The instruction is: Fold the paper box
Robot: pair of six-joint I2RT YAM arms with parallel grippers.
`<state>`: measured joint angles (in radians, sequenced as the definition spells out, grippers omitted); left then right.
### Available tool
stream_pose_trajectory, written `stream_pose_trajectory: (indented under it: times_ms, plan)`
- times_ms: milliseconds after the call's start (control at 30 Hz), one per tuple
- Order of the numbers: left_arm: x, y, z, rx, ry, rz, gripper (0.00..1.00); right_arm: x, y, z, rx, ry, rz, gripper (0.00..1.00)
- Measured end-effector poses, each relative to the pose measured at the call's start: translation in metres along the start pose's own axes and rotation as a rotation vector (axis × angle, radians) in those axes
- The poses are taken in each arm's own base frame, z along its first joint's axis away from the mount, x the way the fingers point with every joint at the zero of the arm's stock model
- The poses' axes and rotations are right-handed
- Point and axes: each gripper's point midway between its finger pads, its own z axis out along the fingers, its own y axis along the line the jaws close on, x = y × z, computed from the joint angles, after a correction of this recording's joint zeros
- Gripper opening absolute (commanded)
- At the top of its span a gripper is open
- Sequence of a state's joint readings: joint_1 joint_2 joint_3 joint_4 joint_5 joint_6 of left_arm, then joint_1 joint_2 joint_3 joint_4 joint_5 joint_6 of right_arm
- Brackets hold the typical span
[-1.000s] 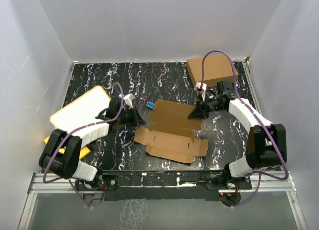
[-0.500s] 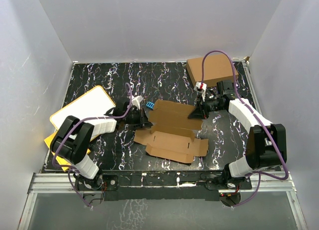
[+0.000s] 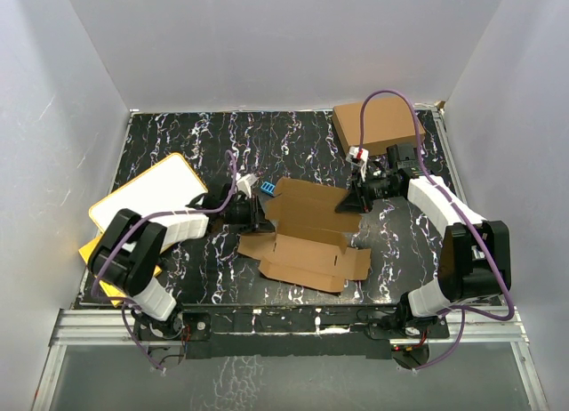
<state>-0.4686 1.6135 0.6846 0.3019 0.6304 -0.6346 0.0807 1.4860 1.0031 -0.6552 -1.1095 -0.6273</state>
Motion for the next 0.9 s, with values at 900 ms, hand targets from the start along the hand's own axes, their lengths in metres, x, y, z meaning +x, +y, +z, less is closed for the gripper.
stream_pose_trajectory:
  times_ms: [900]
  plan:
    - [0.04,0.066,-0.073,-0.454,0.017,0.007,0.2,0.0,0.001,0.001,-0.004,0.002,-0.005,0.08]
